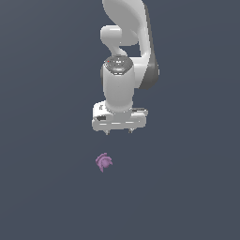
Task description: Pick up the object and move it to a goal position.
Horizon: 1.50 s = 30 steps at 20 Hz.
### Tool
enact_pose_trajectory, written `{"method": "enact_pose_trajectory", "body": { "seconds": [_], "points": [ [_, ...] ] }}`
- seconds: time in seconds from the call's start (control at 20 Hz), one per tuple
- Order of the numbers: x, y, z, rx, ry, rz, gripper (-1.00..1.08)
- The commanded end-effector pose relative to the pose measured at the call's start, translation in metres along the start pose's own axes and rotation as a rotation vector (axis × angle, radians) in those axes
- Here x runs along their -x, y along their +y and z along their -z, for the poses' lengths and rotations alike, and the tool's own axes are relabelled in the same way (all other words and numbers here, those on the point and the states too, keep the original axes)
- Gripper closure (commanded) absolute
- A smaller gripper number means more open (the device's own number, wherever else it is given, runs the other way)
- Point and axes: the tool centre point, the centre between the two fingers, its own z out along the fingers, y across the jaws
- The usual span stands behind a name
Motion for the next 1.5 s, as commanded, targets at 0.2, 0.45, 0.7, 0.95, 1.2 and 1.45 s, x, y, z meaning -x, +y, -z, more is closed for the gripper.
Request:
{"method": "enact_pose_trajectory", "body": {
  "seconds": [0.2, 0.45, 0.7, 0.95, 1.2, 1.45],
  "points": [
    [-0.017, 0.015, -0.016, 0.003, -0.008, 0.126, -0.92],
    [-0.031, 0.030, -0.033, 0.003, -0.015, 0.245, -0.92],
    [-0.044, 0.045, -0.050, 0.001, -0.022, 0.362, -0.92],
    [-0.054, 0.060, -0.067, -0.004, -0.026, 0.465, -0.92],
    [-0.060, 0.071, -0.079, -0.008, -0.029, 0.537, -0.92],
    [-0.064, 0.078, -0.087, -0.011, -0.030, 0.580, -0.92]
  ]
}}
